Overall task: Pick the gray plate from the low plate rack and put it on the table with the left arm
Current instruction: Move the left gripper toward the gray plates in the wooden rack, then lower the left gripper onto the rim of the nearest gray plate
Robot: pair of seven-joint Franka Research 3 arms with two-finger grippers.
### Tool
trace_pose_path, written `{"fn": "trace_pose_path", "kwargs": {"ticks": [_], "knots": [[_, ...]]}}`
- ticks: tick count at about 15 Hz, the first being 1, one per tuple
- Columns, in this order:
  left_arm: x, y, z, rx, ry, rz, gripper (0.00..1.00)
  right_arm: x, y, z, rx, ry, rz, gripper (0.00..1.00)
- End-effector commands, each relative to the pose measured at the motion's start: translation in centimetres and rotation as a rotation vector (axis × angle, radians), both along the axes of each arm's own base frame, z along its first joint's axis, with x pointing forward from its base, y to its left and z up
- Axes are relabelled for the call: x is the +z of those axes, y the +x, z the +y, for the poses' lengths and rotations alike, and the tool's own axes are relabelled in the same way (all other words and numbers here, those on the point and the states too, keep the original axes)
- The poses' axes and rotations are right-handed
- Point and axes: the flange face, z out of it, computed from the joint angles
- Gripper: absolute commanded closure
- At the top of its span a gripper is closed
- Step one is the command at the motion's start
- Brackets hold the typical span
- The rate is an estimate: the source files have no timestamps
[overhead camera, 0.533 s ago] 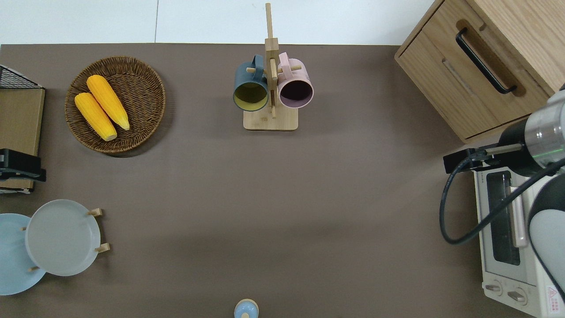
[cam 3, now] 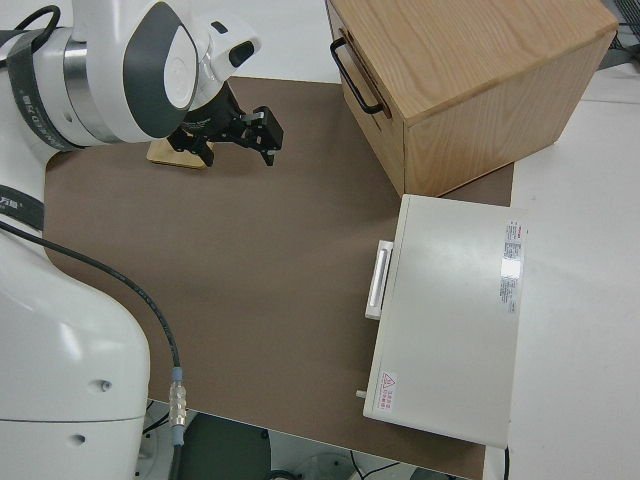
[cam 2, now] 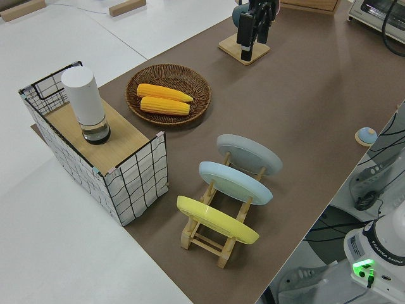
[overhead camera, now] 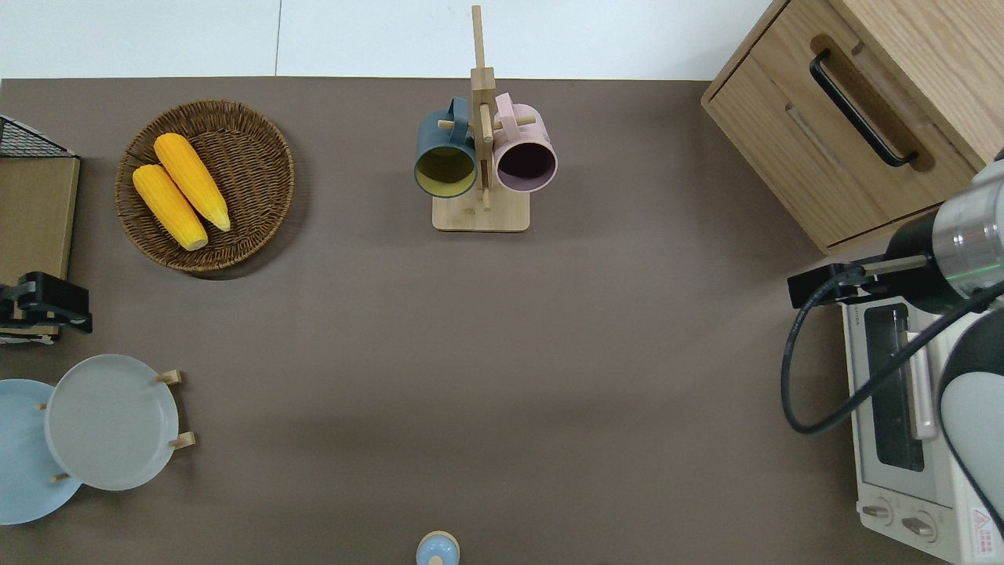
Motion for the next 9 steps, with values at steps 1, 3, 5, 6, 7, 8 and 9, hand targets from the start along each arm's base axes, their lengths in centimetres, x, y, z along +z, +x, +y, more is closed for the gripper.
{"fn": "trace_pose_path", "kwargs": {"ticks": [1,3,5,6,7,8,9], "knots": [[-2.8,-0.8,0.5,-0.029,0.068,0.013,0.03,0.4,-0.2,-0.1,-0.014,-0.003,0.002,0.017],[-4.6,-1.5,1.0,-0.062,0.120,0.024,0.03,0.4,-0.2,-0.1,-0.014,-0.003,0.002,0.017],[-6.2,-2.1,1.2,-0.071,0.127,0.026,0.03,0.4,-0.2,-0.1,-0.014,-0.003,0.002,0.017],[-6.9,-2.4,1.5,-0.070,0.135,0.042,0.03,0.4,-0.2,-0.1,-0.014,-0.002,0.002,0.017],[-7.6,-2.8,1.9,-0.076,0.163,0.060,0.03,0.4,-0.2,-0.1,-0.014,-0.003,0.002,0.017],[-8.4,-3.4,2.3,-0.084,0.198,0.080,0.03,0.4,-0.2,-0.1,-0.014,-0.002,0.004,0.017],[-9.3,-4.0,2.7,-0.096,0.228,0.099,0.03,0.4,-0.2,-0.2,-0.015,-0.002,0.004,0.017]]}}
